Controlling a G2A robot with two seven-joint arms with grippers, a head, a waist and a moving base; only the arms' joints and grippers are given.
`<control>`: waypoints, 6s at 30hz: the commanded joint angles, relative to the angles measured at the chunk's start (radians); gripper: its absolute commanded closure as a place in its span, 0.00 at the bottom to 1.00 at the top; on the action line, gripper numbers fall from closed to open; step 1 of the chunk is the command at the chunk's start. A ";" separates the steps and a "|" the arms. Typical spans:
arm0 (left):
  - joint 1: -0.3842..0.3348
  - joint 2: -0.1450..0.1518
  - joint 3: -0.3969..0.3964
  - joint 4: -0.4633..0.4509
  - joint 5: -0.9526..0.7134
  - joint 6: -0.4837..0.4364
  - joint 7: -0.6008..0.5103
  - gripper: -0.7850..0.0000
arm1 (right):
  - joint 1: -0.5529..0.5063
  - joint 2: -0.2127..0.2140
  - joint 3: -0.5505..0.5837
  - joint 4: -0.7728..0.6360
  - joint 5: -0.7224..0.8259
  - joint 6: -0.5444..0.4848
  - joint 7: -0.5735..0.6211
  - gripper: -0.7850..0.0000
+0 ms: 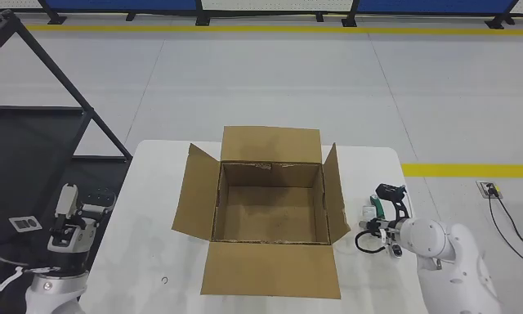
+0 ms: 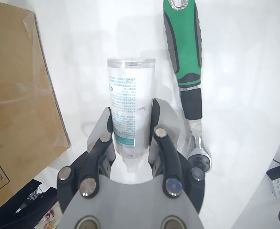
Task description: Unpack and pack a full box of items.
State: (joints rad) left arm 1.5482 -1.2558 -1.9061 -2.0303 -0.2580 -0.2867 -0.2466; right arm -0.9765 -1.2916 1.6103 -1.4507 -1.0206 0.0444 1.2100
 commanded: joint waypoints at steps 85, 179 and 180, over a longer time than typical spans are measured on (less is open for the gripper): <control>0.051 -0.003 -0.036 -0.019 -0.015 -0.034 0.043 0.00 | -0.160 0.043 0.100 -0.494 0.139 0.065 -0.202 0.00; 0.029 -0.011 -0.007 0.010 0.021 -0.007 0.068 0.00 | -0.057 0.175 -0.047 -0.186 0.224 -0.303 -0.025 0.00; 0.029 -0.011 -0.006 0.009 0.022 -0.007 0.069 0.00 | -0.054 0.176 -0.053 -0.178 0.211 -0.303 -0.027 0.00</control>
State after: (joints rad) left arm 1.5767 -1.2668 -1.9128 -2.0196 -0.2366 -0.2937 -0.1783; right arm -1.0340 -1.1167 1.5638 -1.6377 -0.7956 -0.2581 1.1850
